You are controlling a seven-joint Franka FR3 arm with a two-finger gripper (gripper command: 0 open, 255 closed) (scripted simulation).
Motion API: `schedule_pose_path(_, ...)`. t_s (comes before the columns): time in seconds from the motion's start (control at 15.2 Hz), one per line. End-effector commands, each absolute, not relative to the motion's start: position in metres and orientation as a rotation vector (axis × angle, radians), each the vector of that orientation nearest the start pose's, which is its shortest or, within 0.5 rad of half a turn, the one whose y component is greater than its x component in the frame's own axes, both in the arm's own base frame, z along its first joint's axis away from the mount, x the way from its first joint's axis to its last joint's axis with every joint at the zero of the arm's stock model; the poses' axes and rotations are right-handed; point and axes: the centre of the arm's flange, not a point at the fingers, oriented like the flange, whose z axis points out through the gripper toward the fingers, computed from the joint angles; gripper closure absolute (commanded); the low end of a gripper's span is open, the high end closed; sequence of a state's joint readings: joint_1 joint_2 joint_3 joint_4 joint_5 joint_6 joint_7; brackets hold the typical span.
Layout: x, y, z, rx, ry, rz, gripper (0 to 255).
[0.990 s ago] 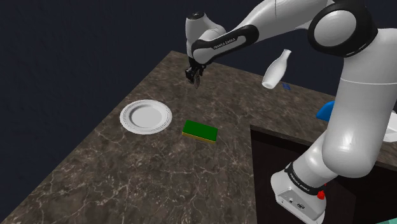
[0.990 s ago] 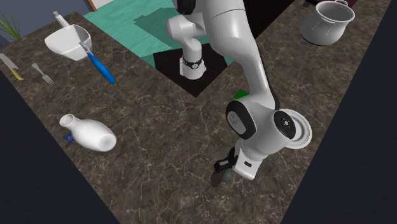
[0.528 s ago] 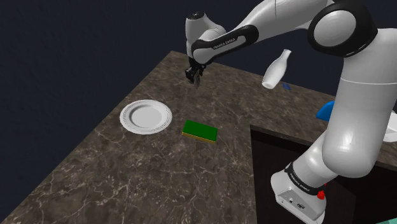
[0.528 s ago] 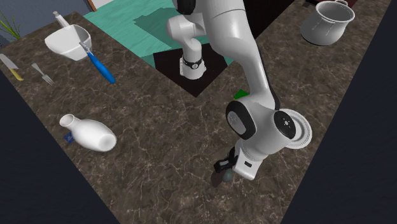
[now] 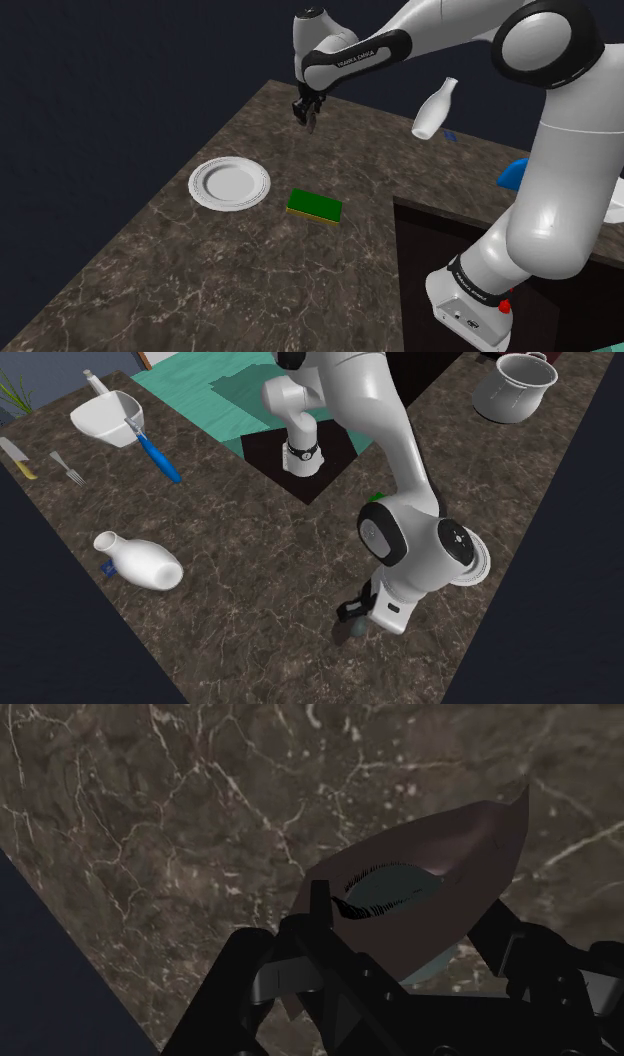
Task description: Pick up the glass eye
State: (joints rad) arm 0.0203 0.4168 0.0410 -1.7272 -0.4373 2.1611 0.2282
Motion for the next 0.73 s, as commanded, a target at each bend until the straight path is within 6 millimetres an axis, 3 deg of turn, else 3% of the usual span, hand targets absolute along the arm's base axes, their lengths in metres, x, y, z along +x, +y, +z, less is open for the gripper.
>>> schedule_pose_path(0.0, 0.662, 0.022, 0.358, -3.479, -0.126, -0.120, 255)
schedule_pose_path(0.53, 0.662, 0.022, 0.400, -3.479, -0.126, -0.120, 255)
schedule_pose_path(0.66, 0.662, 0.022, 0.401, -3.479, -0.126, -0.120, 255)
